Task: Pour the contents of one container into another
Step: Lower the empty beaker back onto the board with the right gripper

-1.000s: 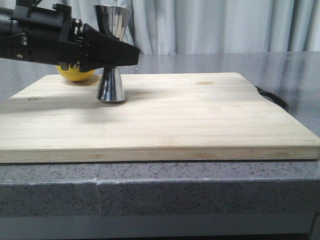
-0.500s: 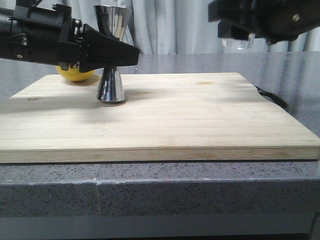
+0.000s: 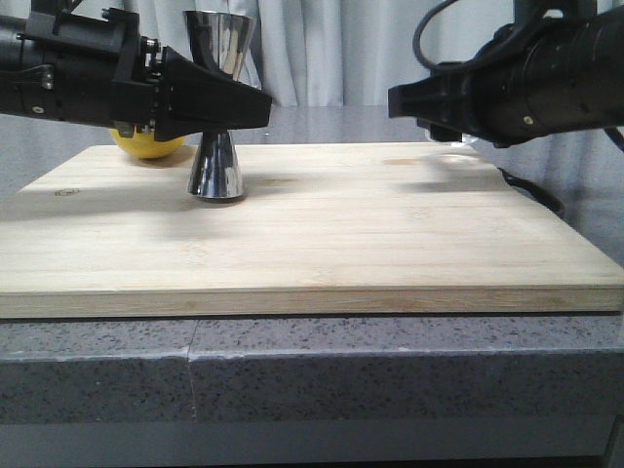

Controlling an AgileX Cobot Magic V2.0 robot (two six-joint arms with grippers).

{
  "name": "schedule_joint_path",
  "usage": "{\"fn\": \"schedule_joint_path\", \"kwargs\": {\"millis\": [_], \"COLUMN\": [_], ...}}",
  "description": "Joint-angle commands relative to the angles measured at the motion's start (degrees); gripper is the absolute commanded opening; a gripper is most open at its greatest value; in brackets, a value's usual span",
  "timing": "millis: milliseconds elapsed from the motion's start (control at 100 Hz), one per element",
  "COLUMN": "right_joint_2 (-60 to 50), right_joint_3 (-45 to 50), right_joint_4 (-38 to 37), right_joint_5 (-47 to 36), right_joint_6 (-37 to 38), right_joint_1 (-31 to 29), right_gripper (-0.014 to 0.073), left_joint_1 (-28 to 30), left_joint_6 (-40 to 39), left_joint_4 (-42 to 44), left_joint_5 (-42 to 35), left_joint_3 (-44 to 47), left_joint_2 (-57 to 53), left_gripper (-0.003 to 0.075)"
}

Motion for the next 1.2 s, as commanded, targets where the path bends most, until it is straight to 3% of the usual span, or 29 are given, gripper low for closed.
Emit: {"fn": "schedule_joint_path", "kwargs": {"millis": [0,300,870,1190], "right_joint_2": [-0.9,1.47,1.57,1.43], "right_joint_3": [-1.37,-1.49,-1.49,-1.49], "right_joint_4": [-4.27,-7.18,-8.45,-8.45], "right_joint_5": [-7.03,-10.1,-5.57,-5.74], "right_joint_6": [1.83,3.94,4.3,4.3], "right_joint_1": [0.08,0.08,0.08,-0.15], "right_gripper": [0.0306,0.0306,0.0315,0.0537], "left_joint_1": [-0.4,-0.4,-0.4,-0.4], "left_joint_6": [-0.17,-0.17,-0.17,-0.17], "left_joint_4": [-4.18,-4.18,-4.18,-4.18], "left_joint_5": [6.73,6.73,6.73,6.73], "left_joint_3": [-1.57,-1.57,-1.57,-1.57], "left_joint_2": [-2.29,-2.29,-2.29,-2.29], "left_gripper": [0.0134,0.0134,0.0134,0.0134]}}
